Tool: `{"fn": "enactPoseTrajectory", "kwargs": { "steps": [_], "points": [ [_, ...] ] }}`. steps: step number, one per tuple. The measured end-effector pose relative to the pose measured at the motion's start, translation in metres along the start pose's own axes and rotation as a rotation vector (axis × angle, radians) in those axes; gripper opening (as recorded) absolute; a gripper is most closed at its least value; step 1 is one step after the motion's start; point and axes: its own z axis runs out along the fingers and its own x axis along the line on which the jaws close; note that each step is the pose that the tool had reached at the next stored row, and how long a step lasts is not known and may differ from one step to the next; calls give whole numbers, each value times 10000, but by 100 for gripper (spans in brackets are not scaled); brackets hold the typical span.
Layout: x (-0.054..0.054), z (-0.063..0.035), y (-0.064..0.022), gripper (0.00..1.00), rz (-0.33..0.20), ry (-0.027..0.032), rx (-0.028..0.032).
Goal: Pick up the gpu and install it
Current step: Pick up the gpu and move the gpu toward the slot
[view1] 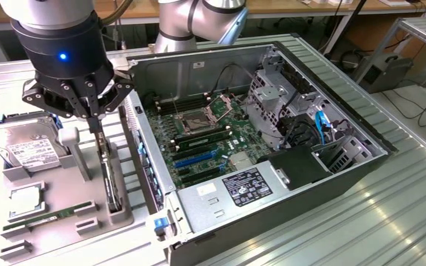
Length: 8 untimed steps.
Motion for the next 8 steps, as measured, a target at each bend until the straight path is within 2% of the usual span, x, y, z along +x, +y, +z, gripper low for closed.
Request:
{"fn": "enactPoseTrajectory", "kwargs": {
  "steps": [1, 2, 3, 4, 5, 6, 7, 8],
  "points": [
    [0, 0, 0, 11, 0, 0, 0],
    [0, 0, 0, 17, 0, 0, 0],
    [0, 0, 0, 17, 0, 0, 0],
    [0, 0, 0, 30, 0, 0, 0],
    [0, 0, 0, 36, 0, 0, 0],
    [0, 0, 0, 36, 0, 0, 0],
    [0, 0, 0, 42, 0, 0, 0],
    [3, 11, -1, 42, -1, -9, -1]
  ]
}}
